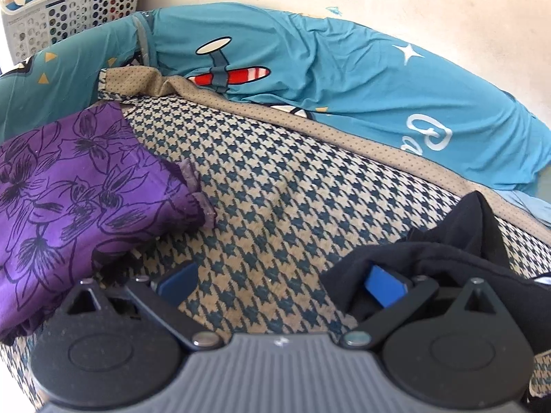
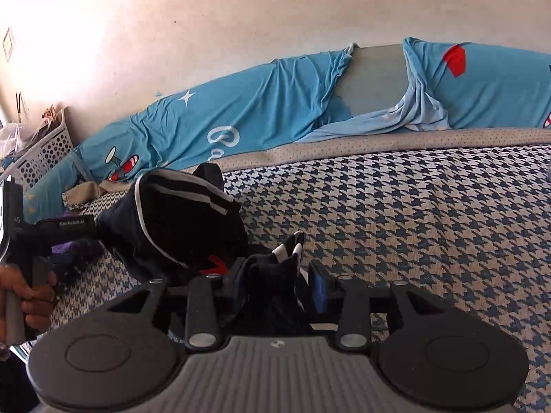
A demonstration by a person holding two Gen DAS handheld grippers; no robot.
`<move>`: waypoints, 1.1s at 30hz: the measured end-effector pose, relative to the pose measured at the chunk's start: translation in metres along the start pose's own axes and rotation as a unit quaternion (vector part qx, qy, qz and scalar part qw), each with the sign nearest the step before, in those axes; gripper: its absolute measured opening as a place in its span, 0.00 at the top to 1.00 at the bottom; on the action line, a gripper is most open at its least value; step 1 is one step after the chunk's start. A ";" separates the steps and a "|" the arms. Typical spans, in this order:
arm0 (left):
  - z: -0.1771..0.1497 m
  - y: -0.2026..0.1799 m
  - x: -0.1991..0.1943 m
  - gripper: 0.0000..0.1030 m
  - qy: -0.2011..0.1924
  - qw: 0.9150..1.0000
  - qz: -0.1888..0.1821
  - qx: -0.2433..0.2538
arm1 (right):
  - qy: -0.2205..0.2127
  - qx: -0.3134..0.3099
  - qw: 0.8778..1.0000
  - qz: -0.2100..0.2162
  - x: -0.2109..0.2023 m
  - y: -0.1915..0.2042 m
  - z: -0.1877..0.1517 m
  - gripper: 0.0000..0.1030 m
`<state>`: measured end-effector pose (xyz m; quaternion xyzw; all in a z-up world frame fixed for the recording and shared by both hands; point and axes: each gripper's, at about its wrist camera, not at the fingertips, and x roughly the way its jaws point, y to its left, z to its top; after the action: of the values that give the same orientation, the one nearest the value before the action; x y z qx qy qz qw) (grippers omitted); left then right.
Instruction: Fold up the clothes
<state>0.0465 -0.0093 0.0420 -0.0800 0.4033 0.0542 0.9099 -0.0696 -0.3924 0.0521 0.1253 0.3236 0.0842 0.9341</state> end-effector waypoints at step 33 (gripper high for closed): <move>-0.101 -0.150 -0.051 0.00 -0.120 0.900 -0.154 0.389 | 0.034 0.045 0.998 -0.021 0.035 0.005 0.004 0.49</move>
<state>-0.0366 -0.1775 0.0281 0.2265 0.2628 -0.2389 0.9070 -0.0403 -0.3798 0.0361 0.1580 0.3610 0.0543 0.9175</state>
